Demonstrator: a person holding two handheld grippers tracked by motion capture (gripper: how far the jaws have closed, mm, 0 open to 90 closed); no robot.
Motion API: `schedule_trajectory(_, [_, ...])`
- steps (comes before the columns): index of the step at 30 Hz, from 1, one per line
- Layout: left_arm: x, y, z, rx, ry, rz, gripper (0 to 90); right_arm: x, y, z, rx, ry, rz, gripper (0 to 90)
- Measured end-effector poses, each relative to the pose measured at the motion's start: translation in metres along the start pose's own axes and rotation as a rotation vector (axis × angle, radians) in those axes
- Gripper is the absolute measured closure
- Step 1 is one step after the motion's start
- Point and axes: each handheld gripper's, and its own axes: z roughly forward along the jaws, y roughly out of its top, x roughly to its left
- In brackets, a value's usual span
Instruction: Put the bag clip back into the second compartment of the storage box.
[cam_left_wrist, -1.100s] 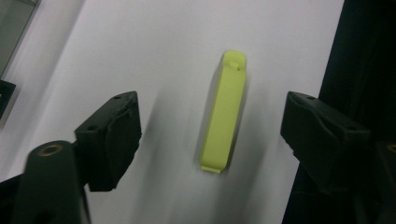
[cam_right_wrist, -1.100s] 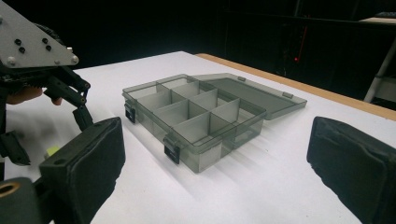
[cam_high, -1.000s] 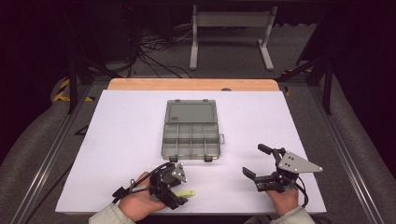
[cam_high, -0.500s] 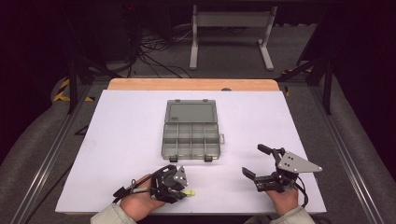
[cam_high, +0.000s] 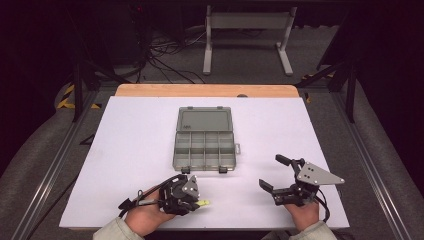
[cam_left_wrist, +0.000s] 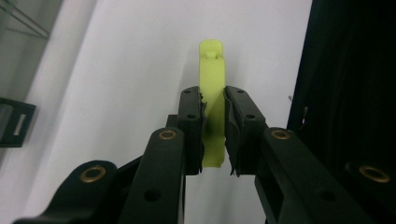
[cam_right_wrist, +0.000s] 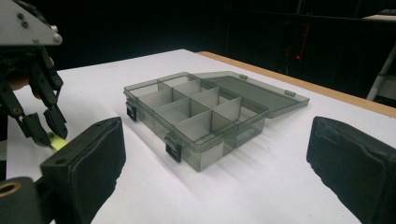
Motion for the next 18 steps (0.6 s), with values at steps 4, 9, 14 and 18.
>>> schedule_trajectory(4, [0.001,0.0,-0.01,-0.029,-0.001,-0.004,77.4,0.0,0.0,0.0,0.001,0.0,0.004,5.3])
schedule_trajectory(9, [0.001,0.001,-0.024,-0.08,0.007,-0.008,77.4,0.0,-0.001,0.001,0.002,-0.002,0.006,5.3])
schedule_trajectory(14, [0.003,0.003,-0.033,-0.111,0.004,-0.026,77.4,-0.001,-0.001,0.001,0.005,-0.002,0.006,5.3])
schedule_trajectory(18, [0.005,0.008,-0.041,-0.128,0.014,-0.039,77.4,0.0,-0.001,0.002,0.002,-0.003,0.005,5.3])
